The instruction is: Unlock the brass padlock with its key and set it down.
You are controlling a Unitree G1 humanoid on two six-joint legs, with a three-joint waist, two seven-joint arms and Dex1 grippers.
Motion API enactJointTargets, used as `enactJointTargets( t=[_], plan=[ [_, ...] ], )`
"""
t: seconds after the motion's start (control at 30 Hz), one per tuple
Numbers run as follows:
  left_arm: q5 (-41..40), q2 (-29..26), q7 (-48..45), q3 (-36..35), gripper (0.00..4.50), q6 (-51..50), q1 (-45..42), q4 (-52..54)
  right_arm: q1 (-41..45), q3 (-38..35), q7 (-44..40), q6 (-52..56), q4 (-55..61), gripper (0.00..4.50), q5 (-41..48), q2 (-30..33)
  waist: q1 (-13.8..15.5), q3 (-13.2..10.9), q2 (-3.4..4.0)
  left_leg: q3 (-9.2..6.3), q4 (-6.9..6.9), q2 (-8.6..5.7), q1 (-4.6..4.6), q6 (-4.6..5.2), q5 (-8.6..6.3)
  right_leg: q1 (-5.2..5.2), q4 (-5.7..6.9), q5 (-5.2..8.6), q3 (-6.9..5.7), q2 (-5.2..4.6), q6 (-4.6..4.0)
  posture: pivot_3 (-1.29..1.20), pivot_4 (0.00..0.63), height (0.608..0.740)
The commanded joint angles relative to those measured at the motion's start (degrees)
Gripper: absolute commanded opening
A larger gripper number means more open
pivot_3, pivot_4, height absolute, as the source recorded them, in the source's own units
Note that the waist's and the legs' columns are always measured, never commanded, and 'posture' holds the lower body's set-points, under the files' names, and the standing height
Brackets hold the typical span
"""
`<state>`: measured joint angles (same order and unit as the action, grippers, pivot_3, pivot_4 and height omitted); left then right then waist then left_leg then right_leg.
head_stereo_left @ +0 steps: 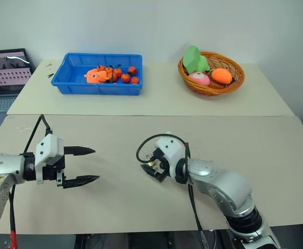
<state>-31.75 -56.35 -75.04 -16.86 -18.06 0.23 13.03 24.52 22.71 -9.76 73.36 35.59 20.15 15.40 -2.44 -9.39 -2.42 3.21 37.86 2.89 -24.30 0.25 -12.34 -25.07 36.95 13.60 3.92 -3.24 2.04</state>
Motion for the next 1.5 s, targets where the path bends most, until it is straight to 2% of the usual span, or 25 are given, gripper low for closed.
enactJointTargets(
  t=[0.03, 0.33, 0.7, 0.73, 0.8, 1.03, 1.07, 1.27, 1.4, 1.5],
  plan=[
    [-1.3, -1.6, -0.8, -1.3, 4.44, -0.8, -1.9, 1.0, 0.6, 0.2, 2.2, 2.4, 2.2, 4.50, -1.5, -1.7, 0.0, 0.0, 0.00, -0.01, 0.00, 0.00, 0.00, 0.00, 0.00, 0.00, 0.01, 0.00, 0.00, 0.00, 0.00, 0.00, 0.150, 0.740],
    [-0.8, -2.6, -2.1, -0.7, 4.44, -1.5, -4.1, 0.1, -0.5, 0.6, 5.8, 3.7, -0.6, 4.50, -5.2, -4.9, 0.0, 0.0, -0.01, -0.01, 0.00, -0.01, 0.01, -0.04, 0.02, -0.01, 0.04, 0.00, 0.00, 0.01, 0.00, 0.00, 0.150, 0.740],
    [0.4, -2.4, -2.4, 0.8, 4.44, -0.9, -7.4, -2.0, -1.9, -0.6, 5.4, 4.4, -1.3, 4.50, -6.0, -6.6, 0.0, 0.0, -0.02, -0.02, 0.00, -0.01, 0.01, -0.04, 0.03, 0.00, 0.06, 0.00, 0.00, 0.03, 0.00, 0.00, 0.150, 0.740],
    [0.4, -2.3, -2.3, 0.9, 4.50, -0.8, -7.5, -2.1, -1.8, -0.5, 5.5, 4.5, -1.4, 3.97, -6.2, -6.5, -0.1, 0.0, -0.02, -0.03, 0.00, -0.01, 0.01, -0.04, 0.03, 0.00, 0.06, 0.00, 0.00, 0.03, 0.00, 0.00, 0.150, 0.740],
    [0.5, -2.3, -2.2, 1.0, 4.50, -0.7, -7.7, -2.3, -1.7, -0.6, 5.6, 4.5, -1.5, 3.45, -6.4, -6.7, -0.1, 0.0, -0.02, -0.02, 0.00, -0.01, 0.01, -0.04, 0.03, 0.00, 0.06, 0.00, 0.00, 0.03, 0.00, 0.00, 0.150, 0.740],
    [1.3, -2.1, -1.9, 1.5, 4.50, 0.0, -8.3, -3.4, -0.8, -0.3, 5.1, 3.9, -2.4, 1.02, -7.0, -7.6, -0.1, 0.0, -0.02, -0.03, 0.00, -0.01, 0.01, -0.04, 0.03, 0.00, 0.07, 0.00, 0.00, 0.03, 0.00, 0.00, 0.150, 0.740],
    [1.5, -2.1, -1.8, 1.7, 4.50, 0.1, -8.5, -3.6, -0.7, -0.2, 5.1, 3.7, -2.5, 0.91, -7.0, -7.7, -0.1, 0.0, -0.02, -0.03, 0.00, -0.01, 0.01, -0.04, 0.03, 0.00, 0.07, 0.00, 0.00, 0.03, 0.00, 0.00, 0.150, 0.740],
    [1.6, -1.7, -1.5, 2.1, 4.50, 0.3, -8.9, -3.8, 0.2, 0.2, 4.4, 2.1, -3.3, 0.90, -7.4, -7.1, -0.1, 0.0, -0.02, -0.04, 0.00, -0.01, 0.01, -0.05, 0.04, 0.00, 0.09, 0.00, 0.00, 0.04, 0.00, 0.00, 0.150, 0.740],
    [1.8, -0.7, -0.2, 2.2, 4.50, 0.4, -9.2, -3.8, 1.1, -1.7, 1.5, -3.9, -3.0, 0.90, -7.4, -4.4, -0.1, 0.0, -0.02, -0.03, 0.00, -0.02, 0.00, -0.06, 0.04, 0.00, 0.09, 0.00, 0.00, 0.02, 0.00, 0.00, 0.150, 0.740],
    [1.9, 0.1, 0.7, 2.5, 4.50, 0.2, -10.0, -4.4, 3.5, 0.9, -6.0, -13.9, -4.1, 0.90, -8.4, 2.3, -0.1, 0.0, -0.03, -0.03, 0.01, -0.03, 0.00, -0.06, 0.04, 0.01, 0.09, -0.01, 0.00, 0.02, 0.01, 0.00, 0.150, 0.740]
  ],
)
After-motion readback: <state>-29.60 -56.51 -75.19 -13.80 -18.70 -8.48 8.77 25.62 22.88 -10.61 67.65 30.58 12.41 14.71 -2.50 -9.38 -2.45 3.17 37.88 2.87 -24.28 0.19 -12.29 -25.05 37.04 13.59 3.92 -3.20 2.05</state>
